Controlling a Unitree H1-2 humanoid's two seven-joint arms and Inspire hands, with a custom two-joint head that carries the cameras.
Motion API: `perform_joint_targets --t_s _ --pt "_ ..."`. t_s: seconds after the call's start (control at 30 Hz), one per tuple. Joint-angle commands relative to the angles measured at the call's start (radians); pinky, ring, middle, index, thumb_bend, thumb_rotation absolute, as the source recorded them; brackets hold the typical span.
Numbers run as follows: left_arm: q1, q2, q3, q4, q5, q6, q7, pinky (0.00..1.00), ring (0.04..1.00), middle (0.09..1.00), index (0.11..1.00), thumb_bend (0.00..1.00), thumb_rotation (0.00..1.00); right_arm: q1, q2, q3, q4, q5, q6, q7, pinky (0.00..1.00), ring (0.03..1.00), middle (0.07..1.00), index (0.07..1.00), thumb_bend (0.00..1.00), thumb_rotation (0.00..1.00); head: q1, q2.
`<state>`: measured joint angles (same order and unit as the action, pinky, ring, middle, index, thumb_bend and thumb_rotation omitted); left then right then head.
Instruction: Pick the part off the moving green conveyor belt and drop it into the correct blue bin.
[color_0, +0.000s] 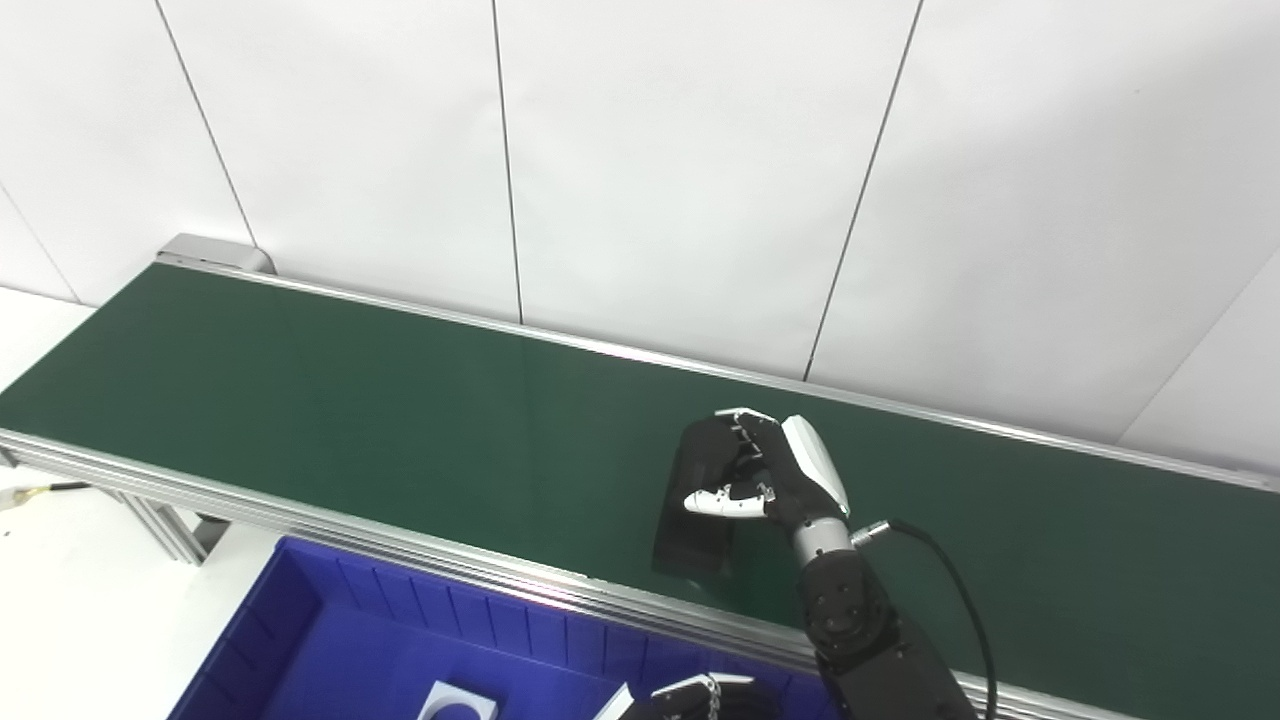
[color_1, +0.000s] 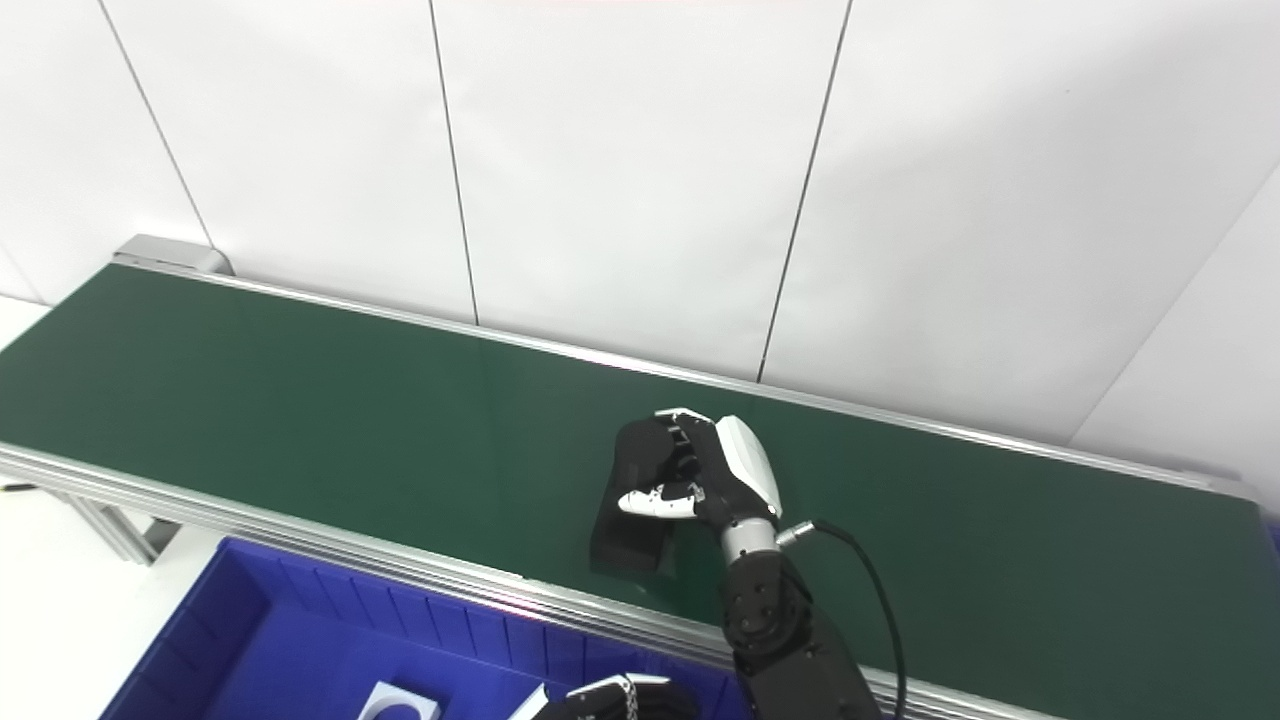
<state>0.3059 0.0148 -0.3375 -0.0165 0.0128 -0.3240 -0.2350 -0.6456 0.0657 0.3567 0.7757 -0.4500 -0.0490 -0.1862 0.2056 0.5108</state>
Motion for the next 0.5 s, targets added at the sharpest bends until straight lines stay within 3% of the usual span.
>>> perform_joint_targets --t_s 0.0,0.13,0.47 --pt "0.005 -0.010 -0.004 -0.028 -0.007 -0.010 0.003 0.72 0.760 0.773 0.761 1.00 0.41 -0.030 0.020 -0.014 -0.015 0.004 -0.068 -0.043 0.52 0.492 0.512 0.472 0.52 0.00 -0.004 0.002" --pt "0.006 -0.007 -0.004 -0.032 -0.009 -0.010 0.002 0.72 0.759 0.772 0.761 1.00 0.41 -0.026 0.019 -0.023 -0.022 0.011 -0.066 -0.043 0.54 0.477 0.511 0.468 0.52 0.00 -0.008 0.003" --pt "0.008 0.000 -0.001 -0.040 -0.015 -0.008 -0.001 0.72 0.760 0.775 0.766 1.00 0.41 -0.015 0.018 -0.040 -0.043 0.033 -0.073 -0.033 0.47 0.451 0.509 0.492 0.52 0.00 -0.015 0.007"
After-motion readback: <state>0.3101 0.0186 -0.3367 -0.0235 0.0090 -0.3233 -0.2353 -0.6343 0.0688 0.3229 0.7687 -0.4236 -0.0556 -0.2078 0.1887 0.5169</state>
